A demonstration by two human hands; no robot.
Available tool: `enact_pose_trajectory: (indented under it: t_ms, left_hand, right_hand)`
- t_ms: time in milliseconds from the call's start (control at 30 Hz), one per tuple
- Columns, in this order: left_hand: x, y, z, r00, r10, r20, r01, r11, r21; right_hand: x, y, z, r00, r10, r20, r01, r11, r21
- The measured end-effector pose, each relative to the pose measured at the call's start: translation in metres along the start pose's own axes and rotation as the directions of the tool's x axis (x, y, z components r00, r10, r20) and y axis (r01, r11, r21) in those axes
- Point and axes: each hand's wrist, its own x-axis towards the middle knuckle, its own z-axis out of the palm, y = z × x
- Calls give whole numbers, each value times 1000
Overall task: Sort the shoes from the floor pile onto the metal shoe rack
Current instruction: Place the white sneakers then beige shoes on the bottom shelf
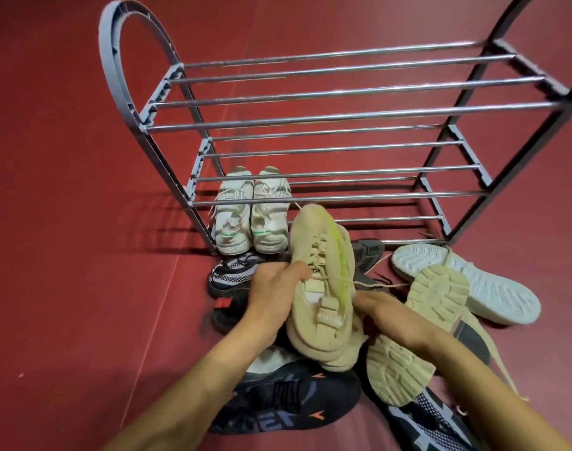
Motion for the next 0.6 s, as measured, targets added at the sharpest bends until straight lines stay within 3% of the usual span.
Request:
enact_pose_trajectory:
  t_ms: [133,200,267,333,433,533,600]
  left_hand:
    - [-20,19,25,985,16,173,-45,985,168]
    - [-32,19,44,972,96,213,-140,970,200]
    - [-42,20,60,938,178,299,-252,939,232]
    - [-42,18,65,916,215,338,-334,876,348]
    - [-23,1,49,964,223,144,-260,683,683]
    - [-15,-26,28,996,-53,65,-23,567,824]
    - [-19,-45,25,971,-203,126,1,530,848]
  right_hand:
    - [-33,0,-22,982,22,-186,34,955,295]
    - [-57,-5,-26,995,-65,-80,96,861,500]
    - [-77,-6,-26,986,-156,-52,163,886,433]
    - [-83,6,-33,976,-93,-196,152,938,313]
    - [-75,26,-41,949,74,-307,-19,984,178]
    - [-61,39,-36,952,86,-294,-98,995,-25]
    - [-60,43,-34,970,64,-234,-50,997,67]
